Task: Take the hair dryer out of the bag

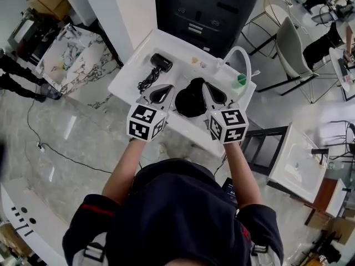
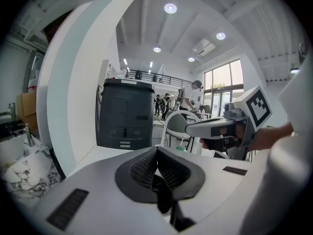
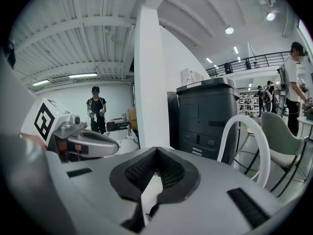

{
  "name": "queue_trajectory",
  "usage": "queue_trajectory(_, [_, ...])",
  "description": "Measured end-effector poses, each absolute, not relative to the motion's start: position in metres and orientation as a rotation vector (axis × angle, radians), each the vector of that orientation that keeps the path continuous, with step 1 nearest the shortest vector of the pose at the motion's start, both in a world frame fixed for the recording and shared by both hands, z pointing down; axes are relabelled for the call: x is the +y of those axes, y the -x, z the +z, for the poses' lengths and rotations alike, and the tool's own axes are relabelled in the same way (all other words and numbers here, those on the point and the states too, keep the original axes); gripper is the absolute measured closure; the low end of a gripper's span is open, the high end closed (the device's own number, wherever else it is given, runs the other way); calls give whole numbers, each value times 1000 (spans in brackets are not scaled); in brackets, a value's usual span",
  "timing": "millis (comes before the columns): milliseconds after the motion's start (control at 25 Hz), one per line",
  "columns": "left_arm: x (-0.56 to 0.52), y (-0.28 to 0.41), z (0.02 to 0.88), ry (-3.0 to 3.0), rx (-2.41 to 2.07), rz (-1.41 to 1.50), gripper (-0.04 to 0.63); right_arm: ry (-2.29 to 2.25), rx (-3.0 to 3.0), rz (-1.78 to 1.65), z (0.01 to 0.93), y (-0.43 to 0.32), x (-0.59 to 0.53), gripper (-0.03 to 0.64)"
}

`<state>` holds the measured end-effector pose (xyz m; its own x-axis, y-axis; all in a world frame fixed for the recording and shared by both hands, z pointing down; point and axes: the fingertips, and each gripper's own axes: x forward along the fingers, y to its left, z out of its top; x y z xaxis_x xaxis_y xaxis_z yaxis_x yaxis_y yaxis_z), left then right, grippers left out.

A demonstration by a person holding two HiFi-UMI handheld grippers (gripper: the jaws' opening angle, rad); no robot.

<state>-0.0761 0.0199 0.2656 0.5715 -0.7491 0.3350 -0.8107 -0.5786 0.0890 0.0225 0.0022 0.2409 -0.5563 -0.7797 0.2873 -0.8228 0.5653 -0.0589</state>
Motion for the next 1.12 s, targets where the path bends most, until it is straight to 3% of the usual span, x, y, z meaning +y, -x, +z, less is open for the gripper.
queue_trajectory(1120, [85,63,257,-2544,-1507,398,580,-1308,-2703,191,217,-38,74,583])
